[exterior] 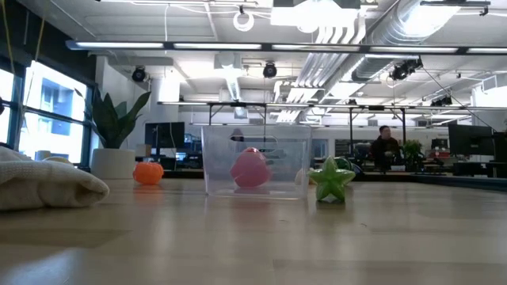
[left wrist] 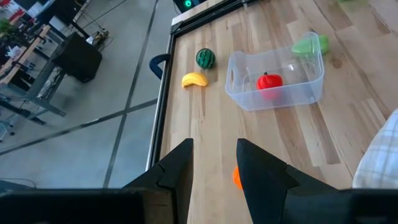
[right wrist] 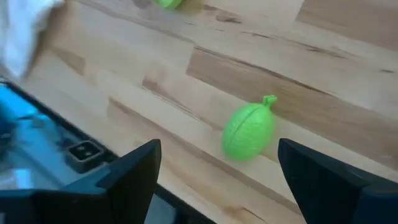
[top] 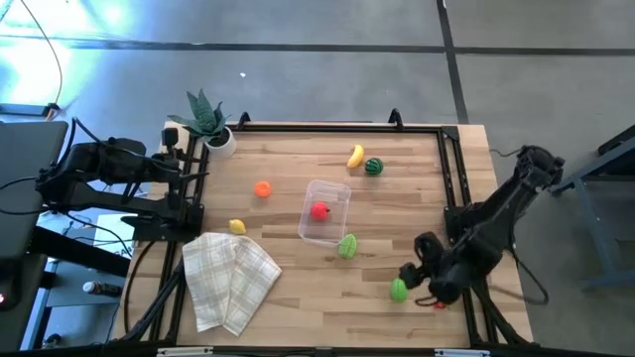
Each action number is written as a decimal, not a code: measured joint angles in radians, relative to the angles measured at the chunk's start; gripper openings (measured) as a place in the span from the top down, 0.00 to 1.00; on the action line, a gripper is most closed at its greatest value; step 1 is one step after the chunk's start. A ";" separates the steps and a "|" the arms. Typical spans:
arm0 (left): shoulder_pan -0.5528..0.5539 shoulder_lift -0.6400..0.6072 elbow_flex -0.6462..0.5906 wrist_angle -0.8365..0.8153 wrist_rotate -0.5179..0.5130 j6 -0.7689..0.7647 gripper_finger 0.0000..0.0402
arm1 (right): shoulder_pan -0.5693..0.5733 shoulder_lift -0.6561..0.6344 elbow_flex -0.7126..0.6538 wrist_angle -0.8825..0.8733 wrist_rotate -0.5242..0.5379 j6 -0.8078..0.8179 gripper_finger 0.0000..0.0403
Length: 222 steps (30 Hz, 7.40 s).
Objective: Pick and placing Produce into tupperware
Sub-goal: Put the melon into the transparent bin
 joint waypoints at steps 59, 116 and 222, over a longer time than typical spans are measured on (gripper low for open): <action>0.000 0.000 0.000 0.000 -0.001 0.000 0.72 | -0.051 0.495 0.078 0.087 -0.219 0.477 0.22; 0.000 0.000 0.000 0.000 -0.001 0.000 0.72 | -0.090 0.494 -0.027 0.175 -0.201 0.503 0.36; 0.000 0.000 0.000 0.000 -0.001 0.000 0.72 | -1.035 0.625 0.372 0.258 -0.344 -1.655 0.41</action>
